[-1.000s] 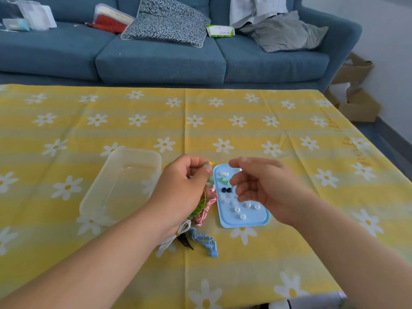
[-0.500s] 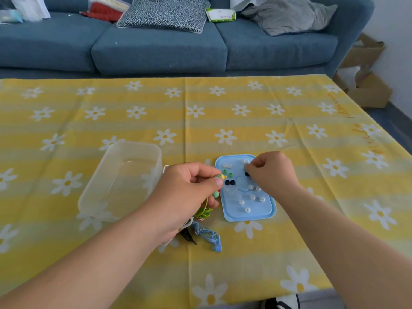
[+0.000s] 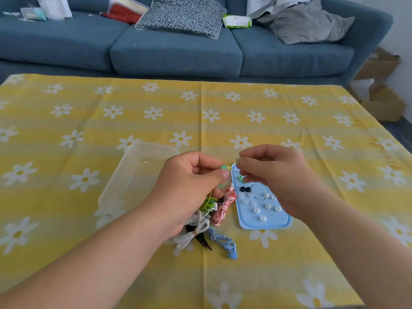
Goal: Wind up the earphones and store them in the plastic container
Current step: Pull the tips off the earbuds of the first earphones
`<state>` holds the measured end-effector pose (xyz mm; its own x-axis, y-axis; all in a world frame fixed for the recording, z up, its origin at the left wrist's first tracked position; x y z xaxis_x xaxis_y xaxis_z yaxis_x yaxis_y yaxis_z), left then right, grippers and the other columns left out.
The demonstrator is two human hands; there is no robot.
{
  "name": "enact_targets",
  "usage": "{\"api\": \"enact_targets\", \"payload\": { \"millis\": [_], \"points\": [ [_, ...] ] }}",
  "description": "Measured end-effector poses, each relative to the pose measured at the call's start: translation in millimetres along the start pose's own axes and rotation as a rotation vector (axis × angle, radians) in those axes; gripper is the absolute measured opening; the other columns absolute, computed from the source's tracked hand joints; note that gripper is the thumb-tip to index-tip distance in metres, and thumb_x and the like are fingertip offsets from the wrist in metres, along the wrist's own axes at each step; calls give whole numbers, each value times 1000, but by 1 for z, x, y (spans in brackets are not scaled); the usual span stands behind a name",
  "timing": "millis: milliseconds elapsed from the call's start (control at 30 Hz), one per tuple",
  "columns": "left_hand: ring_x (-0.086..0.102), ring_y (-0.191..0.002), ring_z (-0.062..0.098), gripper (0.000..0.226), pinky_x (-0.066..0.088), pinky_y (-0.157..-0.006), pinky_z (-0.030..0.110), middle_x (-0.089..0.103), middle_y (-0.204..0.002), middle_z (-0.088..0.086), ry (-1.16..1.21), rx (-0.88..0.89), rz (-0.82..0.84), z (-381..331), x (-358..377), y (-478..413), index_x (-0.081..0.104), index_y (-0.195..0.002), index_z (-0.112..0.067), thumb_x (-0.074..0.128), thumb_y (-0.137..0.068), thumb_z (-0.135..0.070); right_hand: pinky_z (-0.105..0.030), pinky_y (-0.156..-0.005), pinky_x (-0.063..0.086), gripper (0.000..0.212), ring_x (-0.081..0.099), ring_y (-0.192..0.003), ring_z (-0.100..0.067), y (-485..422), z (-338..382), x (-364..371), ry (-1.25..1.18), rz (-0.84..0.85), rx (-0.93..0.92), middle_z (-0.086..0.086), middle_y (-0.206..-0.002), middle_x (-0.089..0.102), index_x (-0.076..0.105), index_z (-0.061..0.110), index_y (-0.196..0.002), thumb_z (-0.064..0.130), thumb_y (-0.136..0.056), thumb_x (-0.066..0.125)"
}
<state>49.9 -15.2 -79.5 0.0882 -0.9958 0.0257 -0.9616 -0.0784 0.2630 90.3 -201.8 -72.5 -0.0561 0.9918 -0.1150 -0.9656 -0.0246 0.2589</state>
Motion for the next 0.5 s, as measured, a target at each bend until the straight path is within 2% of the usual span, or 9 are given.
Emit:
{"api": "enact_targets", "payload": {
  "millis": [67, 167, 300, 433, 500],
  "points": [
    [67, -59, 18, 14, 58, -64, 31, 74, -77, 15, 32, 22, -10, -5, -6, 1, 74, -94, -11, 82, -83, -7, -29, -69, 61, 18, 70, -70, -24, 10, -1, 22, -250, 161, 83, -16, -78, 72, 73, 1, -93, -2, -76, 80],
    [64, -57, 15, 10, 60, -71, 37, 72, -71, 4, 41, 70, -9, -12, -13, 2, 75, -95, -11, 78, -86, -6, -28, -68, 63, 14, 71, -69, -22, 19, 1, 40, -392, 270, 150, -15, -78, 73, 75, 1, -87, 3, -73, 75],
    [64, -57, 14, 9, 59, -69, 33, 72, -72, 4, 42, 110, -17, -16, -15, 3, 74, -95, -12, 74, -89, -5, -27, -65, 62, 14, 72, -69, -20, 21, 1, 48, -511, 295, 191, -16, -84, 75, 74, 2, -91, 4, -78, 70],
    [63, -57, 15, 9, 61, -79, 45, 72, -77, 8, 55, 119, -8, -17, -12, 2, 72, -96, -10, 74, -90, -3, -27, -65, 62, 12, 71, -67, -20, 19, 2, 47, -538, 279, 171, -16, -81, 74, 75, 3, -88, 4, -79, 69],
    [64, -58, 16, 9, 61, -80, 46, 72, -76, 8, 64, 121, -8, -18, -11, 2, 72, -96, -10, 73, -90, -3, -26, -64, 62, 11, 70, -66, -19, 18, 3, 47, -544, 283, 170, -15, -81, 74, 76, 4, -86, 3, -78, 68]
  ]
}}
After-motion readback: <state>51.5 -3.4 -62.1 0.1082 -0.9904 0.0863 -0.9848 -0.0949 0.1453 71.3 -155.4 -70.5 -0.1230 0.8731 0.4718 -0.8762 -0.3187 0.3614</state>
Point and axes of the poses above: each hand's wrist, its own y-axis away from the middle knuckle, its own x-axis out of the palm, z = x × y, the point moved 8 cm from there along -y, towards the middle knuckle
